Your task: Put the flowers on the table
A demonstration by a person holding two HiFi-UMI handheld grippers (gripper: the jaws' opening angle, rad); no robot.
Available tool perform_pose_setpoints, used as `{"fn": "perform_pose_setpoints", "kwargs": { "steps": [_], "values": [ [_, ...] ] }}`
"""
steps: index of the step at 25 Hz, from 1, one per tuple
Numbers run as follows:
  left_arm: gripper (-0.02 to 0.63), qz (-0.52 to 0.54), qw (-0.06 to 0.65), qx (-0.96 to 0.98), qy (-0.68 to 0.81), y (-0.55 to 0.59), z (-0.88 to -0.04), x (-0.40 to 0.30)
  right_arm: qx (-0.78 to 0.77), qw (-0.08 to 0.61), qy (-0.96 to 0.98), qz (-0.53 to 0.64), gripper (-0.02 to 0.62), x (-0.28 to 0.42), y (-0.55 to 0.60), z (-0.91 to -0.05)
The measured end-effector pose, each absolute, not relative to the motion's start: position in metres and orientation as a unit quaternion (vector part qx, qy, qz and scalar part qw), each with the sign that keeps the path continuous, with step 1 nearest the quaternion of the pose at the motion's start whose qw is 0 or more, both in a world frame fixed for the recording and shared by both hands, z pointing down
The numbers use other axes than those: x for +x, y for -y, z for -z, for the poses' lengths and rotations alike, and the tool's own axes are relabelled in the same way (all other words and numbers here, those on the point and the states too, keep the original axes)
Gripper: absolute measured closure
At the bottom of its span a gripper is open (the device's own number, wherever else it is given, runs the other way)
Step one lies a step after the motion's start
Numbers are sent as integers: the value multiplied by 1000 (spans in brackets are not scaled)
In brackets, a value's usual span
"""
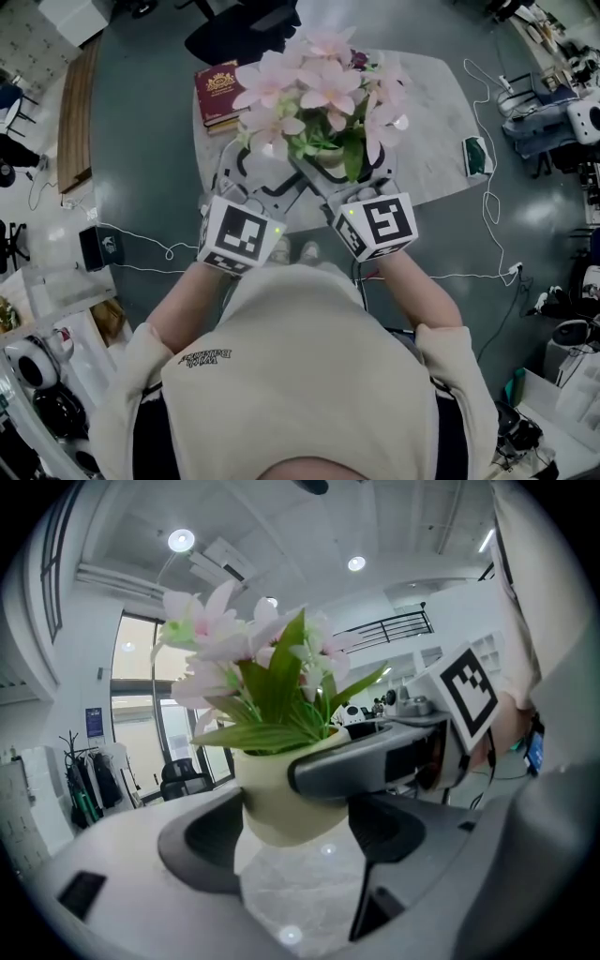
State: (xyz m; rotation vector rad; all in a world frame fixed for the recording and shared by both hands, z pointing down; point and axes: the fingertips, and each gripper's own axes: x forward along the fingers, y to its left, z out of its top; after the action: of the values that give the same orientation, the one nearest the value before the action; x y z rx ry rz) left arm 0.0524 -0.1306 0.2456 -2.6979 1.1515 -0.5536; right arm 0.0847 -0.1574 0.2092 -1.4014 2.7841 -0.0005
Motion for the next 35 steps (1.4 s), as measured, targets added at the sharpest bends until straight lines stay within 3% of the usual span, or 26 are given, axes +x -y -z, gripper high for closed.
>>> {"fn": "perform_pose_setpoints", "kwargs": {
  "steps": [14, 30, 35],
  "values": [
    [256, 201, 69, -876, -434, 147, -252, 45, -400, 9, -917, 6, 83, 74, 178, -217],
    [256, 221, 41, -824, -519, 198, -306, -95, -289, -7, -956, 50, 83, -75, 236, -277],
    [256, 224, 36, -814, -534, 210, -329, -110, -265, -23, -962, 61, 84, -95, 247, -309]
  ]
}}
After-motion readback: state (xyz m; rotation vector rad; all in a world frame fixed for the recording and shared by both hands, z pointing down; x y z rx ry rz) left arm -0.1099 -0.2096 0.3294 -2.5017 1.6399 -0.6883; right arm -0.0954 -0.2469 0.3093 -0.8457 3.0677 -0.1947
